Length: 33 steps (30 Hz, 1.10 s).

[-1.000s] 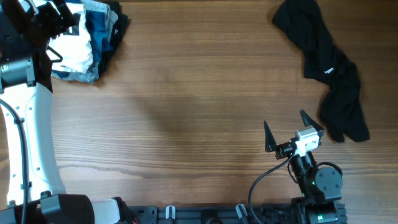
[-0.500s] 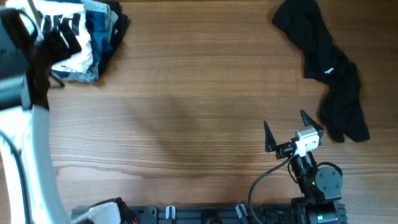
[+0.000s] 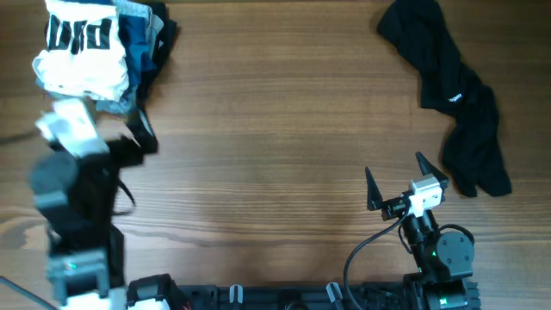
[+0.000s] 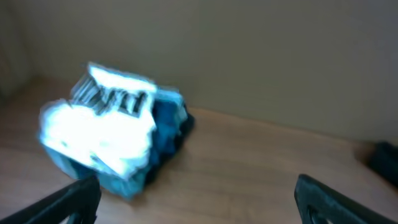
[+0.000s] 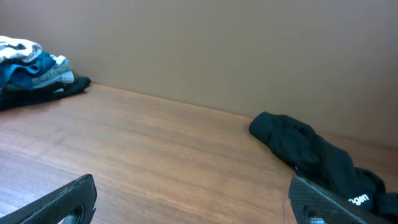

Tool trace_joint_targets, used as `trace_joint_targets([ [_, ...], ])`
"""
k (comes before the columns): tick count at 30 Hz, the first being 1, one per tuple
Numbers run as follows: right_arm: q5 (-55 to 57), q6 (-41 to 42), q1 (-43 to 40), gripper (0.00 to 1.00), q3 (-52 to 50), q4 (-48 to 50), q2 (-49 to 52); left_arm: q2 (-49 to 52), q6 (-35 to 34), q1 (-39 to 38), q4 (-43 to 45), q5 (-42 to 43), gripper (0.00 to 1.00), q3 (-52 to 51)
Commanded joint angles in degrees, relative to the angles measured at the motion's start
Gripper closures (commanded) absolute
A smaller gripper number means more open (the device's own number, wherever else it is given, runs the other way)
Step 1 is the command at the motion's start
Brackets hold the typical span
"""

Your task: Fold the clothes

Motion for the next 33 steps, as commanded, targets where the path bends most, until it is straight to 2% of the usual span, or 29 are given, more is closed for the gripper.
trace_joint_targets([
  [1,-1.09,-0.50,-0.28,0.00,-0.15,0.26,-0.66,-8.68,-5.73,-0.33,7.45,4.66,0.00,-14.75],
  [5,-1.09,-0.50,-0.28,0.00,-0.15,0.26,-0.66,-15.93,-8.52,-0.33,14.21,4.68,0.00,-26.62],
  [9,-1.09,-0.50,-0.28,0.00,-0.15,0.26,-0.66,-21.77,-8.48,-0.63,19.80,4.85,0.00,-34.42],
  [12,-1.09,-0.50,-0.28,0.00,-0.15,0.26,-0.66,-25.53,-8.41,-0.63,20.87,4.81,0.00,-37.68],
  [19,-1.09,-0.50,-0.28,0.00,-0.15,0.26,-0.66,-32.22,-6.01,-0.92,21.09,4.39,0.00,-41.29],
  [26,-1.09,-0.50,-0.28,0.00,-0.15,0.26,-0.66,-37.62,6.40,-4.26,20.98,4.63,0.00,-43.69],
  [33,-1.09,-0.50,-0.28,0.00,-0.15,0.26,-0.66,-39.91,7.02,-4.63,14.53,3.96,0.00,-43.69],
])
